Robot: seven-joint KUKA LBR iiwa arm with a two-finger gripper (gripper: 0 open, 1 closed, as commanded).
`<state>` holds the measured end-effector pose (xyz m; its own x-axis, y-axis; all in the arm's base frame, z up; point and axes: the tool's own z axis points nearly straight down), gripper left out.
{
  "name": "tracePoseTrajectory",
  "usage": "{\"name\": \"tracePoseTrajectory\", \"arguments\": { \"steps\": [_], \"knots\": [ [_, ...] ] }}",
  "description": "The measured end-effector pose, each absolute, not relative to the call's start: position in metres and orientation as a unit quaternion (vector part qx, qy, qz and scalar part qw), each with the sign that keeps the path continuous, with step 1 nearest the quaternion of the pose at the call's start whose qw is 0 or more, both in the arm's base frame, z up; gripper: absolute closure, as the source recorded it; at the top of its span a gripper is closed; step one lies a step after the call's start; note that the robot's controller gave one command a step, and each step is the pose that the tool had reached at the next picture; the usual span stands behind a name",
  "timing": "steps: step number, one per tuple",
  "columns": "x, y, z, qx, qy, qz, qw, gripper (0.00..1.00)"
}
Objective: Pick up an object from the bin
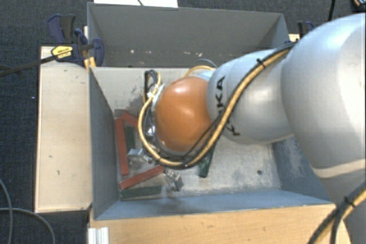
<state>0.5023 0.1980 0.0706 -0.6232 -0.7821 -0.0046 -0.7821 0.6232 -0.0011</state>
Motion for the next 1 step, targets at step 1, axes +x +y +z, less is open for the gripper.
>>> {"name": "tracePoseTrajectory", "arguments": {
  "steps": [1],
  "knots": [
    [0.5028, 0.1987, 0.0710, -0.430, 0.903, 0.001, 0.002, 0.00]
  ]
}}
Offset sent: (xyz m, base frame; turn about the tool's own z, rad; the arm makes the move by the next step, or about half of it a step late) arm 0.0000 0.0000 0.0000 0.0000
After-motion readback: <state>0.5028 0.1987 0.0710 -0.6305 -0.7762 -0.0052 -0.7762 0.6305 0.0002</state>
